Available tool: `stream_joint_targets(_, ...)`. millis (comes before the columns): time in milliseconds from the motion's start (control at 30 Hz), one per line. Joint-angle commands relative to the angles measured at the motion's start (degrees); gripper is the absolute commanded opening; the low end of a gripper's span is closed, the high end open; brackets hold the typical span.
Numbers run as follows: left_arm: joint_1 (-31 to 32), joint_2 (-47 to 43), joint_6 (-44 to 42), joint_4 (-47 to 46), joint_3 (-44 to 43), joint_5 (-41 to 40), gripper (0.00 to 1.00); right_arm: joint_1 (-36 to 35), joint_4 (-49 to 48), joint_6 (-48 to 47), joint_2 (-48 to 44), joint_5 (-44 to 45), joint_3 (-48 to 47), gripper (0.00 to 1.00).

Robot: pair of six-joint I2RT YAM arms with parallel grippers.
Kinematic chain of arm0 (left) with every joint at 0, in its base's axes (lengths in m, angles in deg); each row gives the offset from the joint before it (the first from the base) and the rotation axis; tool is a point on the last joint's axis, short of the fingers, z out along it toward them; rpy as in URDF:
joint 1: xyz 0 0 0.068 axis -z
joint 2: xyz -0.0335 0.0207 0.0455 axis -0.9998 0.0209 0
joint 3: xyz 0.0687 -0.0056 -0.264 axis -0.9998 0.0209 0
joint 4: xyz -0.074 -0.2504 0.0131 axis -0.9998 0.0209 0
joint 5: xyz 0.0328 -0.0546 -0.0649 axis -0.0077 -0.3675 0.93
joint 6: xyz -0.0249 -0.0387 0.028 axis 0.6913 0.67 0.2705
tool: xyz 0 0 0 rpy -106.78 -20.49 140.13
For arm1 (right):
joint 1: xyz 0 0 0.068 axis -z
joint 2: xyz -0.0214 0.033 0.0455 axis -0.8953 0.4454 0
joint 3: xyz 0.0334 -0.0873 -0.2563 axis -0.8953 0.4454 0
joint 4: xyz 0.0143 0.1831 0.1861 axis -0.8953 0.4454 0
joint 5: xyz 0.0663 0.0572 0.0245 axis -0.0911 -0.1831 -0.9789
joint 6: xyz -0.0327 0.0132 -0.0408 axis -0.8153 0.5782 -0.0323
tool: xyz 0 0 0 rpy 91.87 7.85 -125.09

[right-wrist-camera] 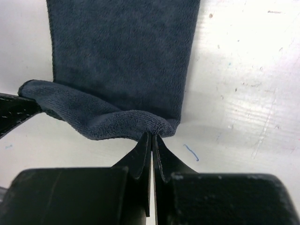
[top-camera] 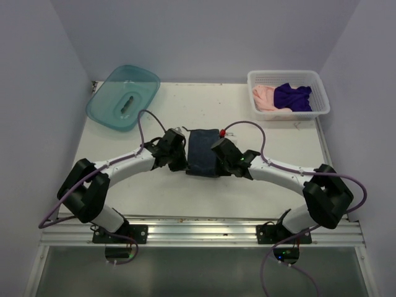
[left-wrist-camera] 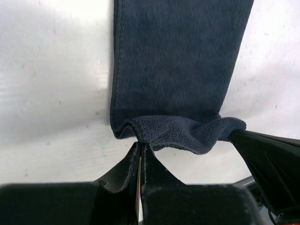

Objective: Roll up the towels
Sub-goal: Roll the towel

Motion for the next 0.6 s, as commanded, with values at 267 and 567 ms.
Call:
stream_joint_targets(267, -2.82, 9.18, -4.5, -2.41, -7.57, -0.74, 0.0, 3.93, -2.62, -3.87, 7.83, 1.22, -7.04, 0.02)
stream_joint_targets(567, -3.17, 11.04, -5.38, -0.74, -9.15, -6.8, 0.12, 6.22, -3.15, -5.45, 9.07, 2.54, -8.79, 0.34)
